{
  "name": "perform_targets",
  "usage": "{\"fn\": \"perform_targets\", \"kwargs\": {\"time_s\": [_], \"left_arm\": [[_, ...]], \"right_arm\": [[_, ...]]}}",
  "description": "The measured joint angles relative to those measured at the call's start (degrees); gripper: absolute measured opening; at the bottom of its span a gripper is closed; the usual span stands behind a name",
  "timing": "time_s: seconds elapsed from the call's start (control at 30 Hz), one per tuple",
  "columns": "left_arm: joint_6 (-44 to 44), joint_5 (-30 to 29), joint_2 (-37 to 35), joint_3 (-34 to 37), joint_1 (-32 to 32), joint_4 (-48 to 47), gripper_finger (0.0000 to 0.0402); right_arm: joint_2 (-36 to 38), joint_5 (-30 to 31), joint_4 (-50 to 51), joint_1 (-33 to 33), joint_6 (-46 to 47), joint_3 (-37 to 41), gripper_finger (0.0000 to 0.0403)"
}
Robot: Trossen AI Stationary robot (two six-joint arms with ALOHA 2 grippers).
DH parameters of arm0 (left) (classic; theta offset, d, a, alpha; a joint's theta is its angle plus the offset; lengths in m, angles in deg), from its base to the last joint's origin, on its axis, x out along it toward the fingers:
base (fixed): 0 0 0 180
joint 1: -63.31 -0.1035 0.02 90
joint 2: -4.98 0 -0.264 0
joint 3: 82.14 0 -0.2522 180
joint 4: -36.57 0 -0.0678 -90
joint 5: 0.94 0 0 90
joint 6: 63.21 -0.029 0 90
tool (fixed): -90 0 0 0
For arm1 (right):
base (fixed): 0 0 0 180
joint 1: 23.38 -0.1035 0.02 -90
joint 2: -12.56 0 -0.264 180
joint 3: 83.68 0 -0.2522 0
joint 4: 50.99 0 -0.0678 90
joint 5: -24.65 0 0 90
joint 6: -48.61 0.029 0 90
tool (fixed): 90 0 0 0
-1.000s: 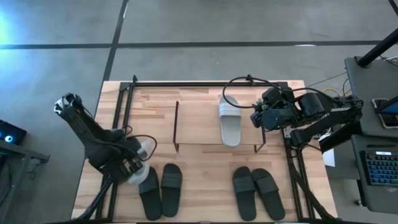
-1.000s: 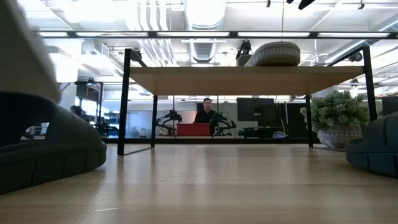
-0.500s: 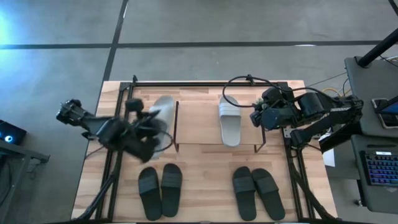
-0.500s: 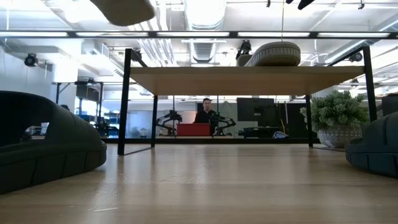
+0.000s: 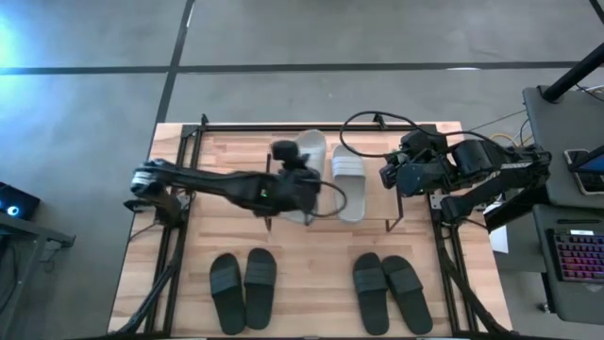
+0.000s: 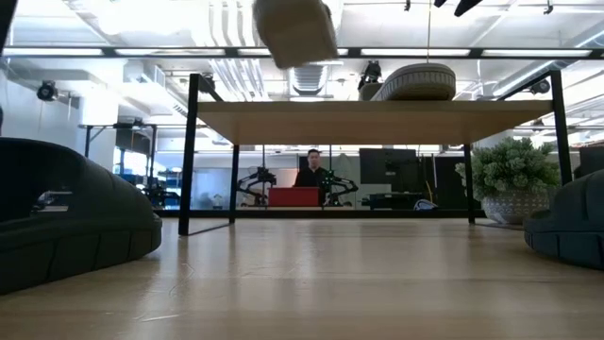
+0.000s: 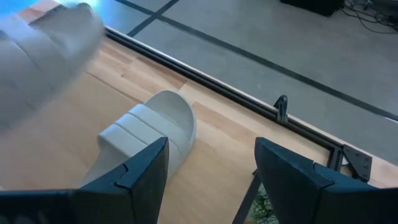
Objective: Pick and place slides into the shelf
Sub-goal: Put the gray slide on the shelf
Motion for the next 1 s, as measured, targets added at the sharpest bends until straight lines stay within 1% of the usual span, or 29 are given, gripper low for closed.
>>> {"fn": "perform_targets", "kwargs": {"time_s": [0.1,0.2,0.4,0.47,0.57,0.73,1.0], "left_arm": [[-0.6,1.4,4.5,-2.5,-1.3,-0.4,0.0],[1.8,2.9,7.3,-4.9,-3.2,-3.1,0.0],[13.7,9.4,9.8,-11.0,-5.6,-16.1,0.0],[15.9,11.2,10.2,-11.7,-6.1,-17.2,0.0],[16.7,14.6,10.2,-11.6,-6.2,-16.3,0.0003],[17.4,14.7,11.3,-10.1,-6.3,-15.9,0.0034],[17.4,14.6,12.5,-10.2,-6.4,-14.7,0.0093]], "right_arm": [[0.0,0.0,0.0,0.0,0.9,0.0,0.023],[0.0,-0.6,0.2,0.0,2.2,0.0,0.023],[0.0,-2.6,1.3,0.0,3.3,0.1,0.023],[0.0,-2.6,1.3,0.0,3.3,0.1,0.023],[0.0,-2.5,1.3,0.0,3.3,0.1,0.023],[0.0,-1.1,1.3,0.0,3.3,0.1,0.023],[0.0,-1.0,1.5,0.0,3.2,0.1,0.023]]}}
